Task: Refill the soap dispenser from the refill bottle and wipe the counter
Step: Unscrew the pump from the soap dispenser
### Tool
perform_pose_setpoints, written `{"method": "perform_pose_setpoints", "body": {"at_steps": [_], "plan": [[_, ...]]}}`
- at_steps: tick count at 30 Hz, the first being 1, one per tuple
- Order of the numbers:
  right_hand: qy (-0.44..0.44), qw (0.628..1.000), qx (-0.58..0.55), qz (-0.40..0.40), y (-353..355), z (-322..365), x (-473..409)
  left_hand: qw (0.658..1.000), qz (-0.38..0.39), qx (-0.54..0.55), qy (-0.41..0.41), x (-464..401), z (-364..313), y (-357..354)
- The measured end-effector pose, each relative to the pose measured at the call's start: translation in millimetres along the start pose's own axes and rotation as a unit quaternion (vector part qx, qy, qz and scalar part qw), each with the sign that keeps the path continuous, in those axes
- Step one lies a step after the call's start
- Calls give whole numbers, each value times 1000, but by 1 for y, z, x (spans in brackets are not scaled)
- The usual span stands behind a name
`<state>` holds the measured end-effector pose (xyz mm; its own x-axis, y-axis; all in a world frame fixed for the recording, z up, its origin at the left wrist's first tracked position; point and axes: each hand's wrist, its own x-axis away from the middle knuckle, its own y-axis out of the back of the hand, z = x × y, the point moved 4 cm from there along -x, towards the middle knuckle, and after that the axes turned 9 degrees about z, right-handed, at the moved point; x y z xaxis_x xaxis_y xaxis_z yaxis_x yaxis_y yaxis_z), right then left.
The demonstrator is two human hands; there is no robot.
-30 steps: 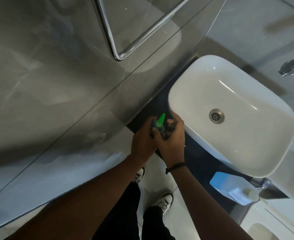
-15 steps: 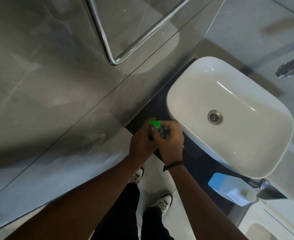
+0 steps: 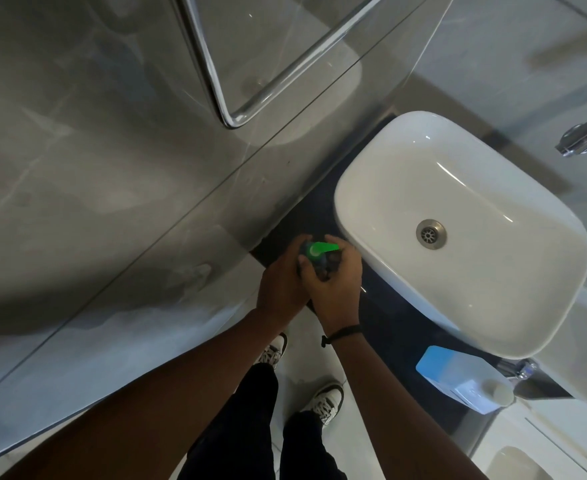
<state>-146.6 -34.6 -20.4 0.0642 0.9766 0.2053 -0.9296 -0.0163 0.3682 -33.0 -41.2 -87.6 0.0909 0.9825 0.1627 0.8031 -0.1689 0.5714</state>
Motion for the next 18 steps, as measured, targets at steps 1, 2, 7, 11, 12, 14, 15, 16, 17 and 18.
{"method": "perform_pose_setpoints", "body": {"at_steps": [1,2,7,11,12,14,15,16,17,18], "plan": [[-5,1000,6,-21,2,1,-1,1000,-1,0,3,0,-1,0],[-2,999,9,-31,3,0,-3,1000,-1,3,2,0,-2,1],[3,999,31,25,-3,-1,-1,1000,10,16,-16,3,-5,2],[37,999,14,-7,-3,2,0,999,9,45,13,4,-6,2],[45,999,14,-4,-4,2,1,999,8,48,6,4,-5,2],[38,999,-1,4,-9,-1,1,999,10,38,0,3,-4,2],[29,999,-14,-1,-9,-2,2,999,15,31,3,3,-3,2],[27,999,-27,-13,-9,-3,2,1000,18,24,5,2,-2,2],[26,999,-32,-30,-8,-2,2,1000,19,20,4,2,-2,1],[24,998,-35,-46,-7,-3,2,999,23,22,7,2,-2,1]]}}
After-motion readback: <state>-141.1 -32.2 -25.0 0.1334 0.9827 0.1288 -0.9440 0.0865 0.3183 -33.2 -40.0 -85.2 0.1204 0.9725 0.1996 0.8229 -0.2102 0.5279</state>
